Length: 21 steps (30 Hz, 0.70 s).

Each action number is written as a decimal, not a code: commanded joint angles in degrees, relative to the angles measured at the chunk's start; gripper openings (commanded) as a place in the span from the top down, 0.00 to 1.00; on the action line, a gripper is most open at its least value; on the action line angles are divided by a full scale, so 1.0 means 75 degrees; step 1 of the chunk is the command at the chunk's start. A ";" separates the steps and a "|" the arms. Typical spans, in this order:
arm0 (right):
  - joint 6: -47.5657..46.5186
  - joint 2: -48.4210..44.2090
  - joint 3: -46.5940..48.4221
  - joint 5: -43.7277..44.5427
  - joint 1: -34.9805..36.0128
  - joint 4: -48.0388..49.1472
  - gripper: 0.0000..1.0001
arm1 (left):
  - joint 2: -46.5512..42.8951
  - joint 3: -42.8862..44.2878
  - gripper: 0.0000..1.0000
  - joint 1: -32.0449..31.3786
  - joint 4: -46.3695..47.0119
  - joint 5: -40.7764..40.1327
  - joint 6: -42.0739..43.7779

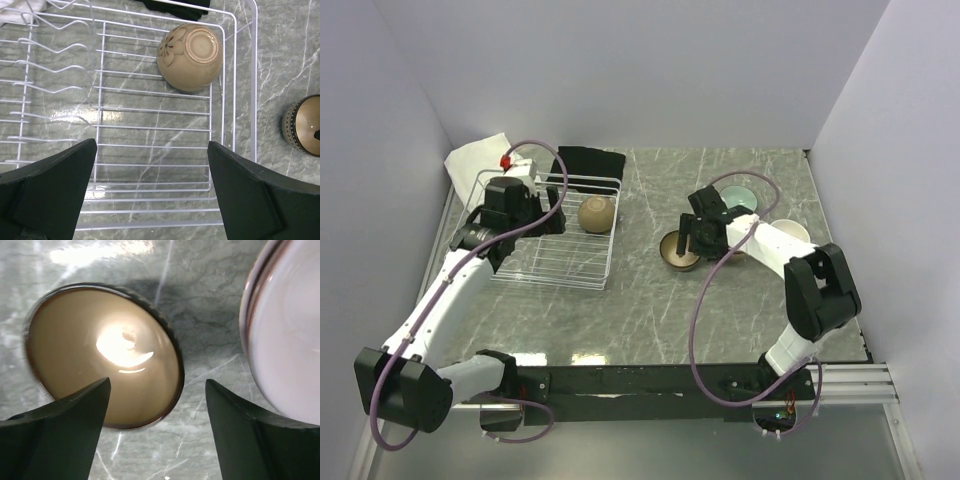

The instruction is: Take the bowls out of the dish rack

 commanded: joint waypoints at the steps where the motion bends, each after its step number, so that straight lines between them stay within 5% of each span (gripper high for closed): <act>1: 0.0191 -0.0988 -0.0030 0.0036 -0.0001 0.0122 0.12 | 0.0304 0.0517 0.01 -0.0141 0.0076 -0.0068 0.0092; 11: 0.0215 -0.3693 -0.1224 0.0106 0.0010 0.1469 0.00 | 0.1849 0.1477 0.00 -0.0644 0.0064 -0.0524 0.0056; 21: -0.0042 -0.5594 -0.2232 0.0469 -0.0001 0.2079 0.00 | 0.3714 0.2883 0.01 -0.0856 -0.0089 -0.1344 0.0232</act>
